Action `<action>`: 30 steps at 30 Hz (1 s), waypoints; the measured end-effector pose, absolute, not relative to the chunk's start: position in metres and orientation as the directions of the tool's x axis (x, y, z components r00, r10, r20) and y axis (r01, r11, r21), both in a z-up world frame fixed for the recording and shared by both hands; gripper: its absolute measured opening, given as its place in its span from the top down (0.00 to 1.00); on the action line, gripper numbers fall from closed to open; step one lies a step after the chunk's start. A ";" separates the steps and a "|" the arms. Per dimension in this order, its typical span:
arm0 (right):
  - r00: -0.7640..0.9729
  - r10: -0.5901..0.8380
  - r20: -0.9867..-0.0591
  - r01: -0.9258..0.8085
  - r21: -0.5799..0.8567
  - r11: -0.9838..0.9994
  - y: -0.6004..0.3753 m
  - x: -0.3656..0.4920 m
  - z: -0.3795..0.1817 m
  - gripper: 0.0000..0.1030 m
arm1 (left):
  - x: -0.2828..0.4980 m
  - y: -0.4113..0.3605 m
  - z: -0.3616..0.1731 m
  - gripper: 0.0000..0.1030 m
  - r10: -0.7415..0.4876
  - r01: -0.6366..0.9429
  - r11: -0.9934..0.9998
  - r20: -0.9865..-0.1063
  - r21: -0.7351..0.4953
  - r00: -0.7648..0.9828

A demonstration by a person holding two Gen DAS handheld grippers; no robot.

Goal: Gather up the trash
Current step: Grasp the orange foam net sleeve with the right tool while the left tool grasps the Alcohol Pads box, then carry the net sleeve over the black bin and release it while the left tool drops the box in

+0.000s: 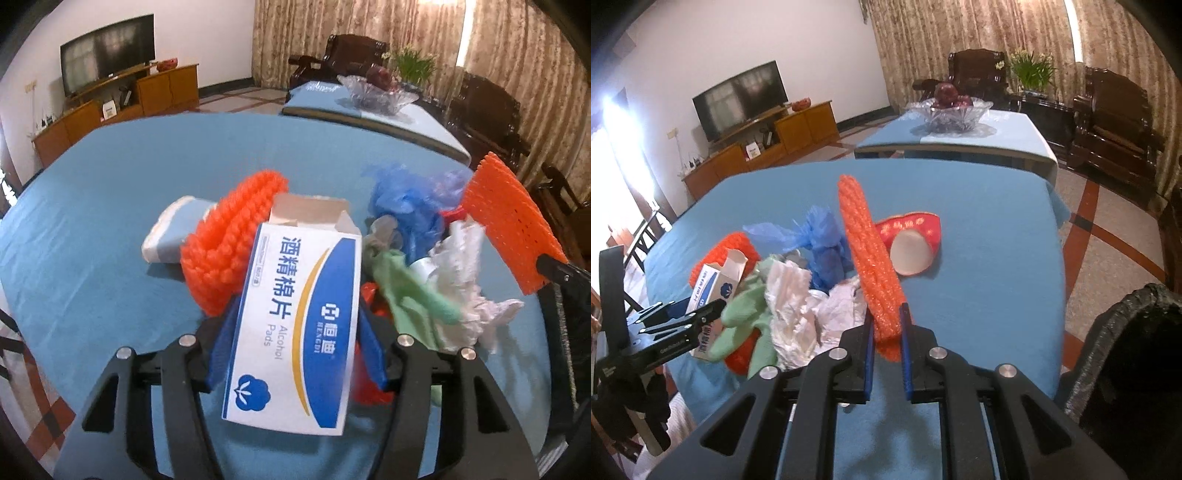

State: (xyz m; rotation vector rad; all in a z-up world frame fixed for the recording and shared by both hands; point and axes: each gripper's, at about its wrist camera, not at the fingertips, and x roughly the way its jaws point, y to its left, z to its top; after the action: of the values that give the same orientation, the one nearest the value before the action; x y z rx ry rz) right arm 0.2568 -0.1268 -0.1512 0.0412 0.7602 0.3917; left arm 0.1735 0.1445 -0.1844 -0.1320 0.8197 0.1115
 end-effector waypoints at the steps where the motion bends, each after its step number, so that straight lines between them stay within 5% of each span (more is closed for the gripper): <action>1: 0.662 0.362 -0.656 -0.332 0.177 0.927 -0.128 0.255 -0.147 0.88 | 0.169 0.142 -0.177 0.45 0.044 -0.146 0.986 -0.725 -0.078 0.687; 18: 0.796 0.335 -0.504 -0.240 0.245 0.939 -0.200 0.195 -0.069 0.88 | 0.154 0.035 -0.071 0.46 -0.101 0.071 0.995 -0.576 -0.074 0.811; 30: 0.843 0.101 -0.528 0.011 0.204 0.979 -0.303 0.146 -0.069 0.88 | 0.180 -0.107 -0.074 0.46 -0.333 0.346 0.934 -0.564 -0.088 0.756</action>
State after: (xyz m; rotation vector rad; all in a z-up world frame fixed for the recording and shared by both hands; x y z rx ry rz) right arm 0.1463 -0.3033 -0.0691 0.2025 0.5664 0.0477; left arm 0.1795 -0.1065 -0.0743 0.0221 0.6103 -0.3699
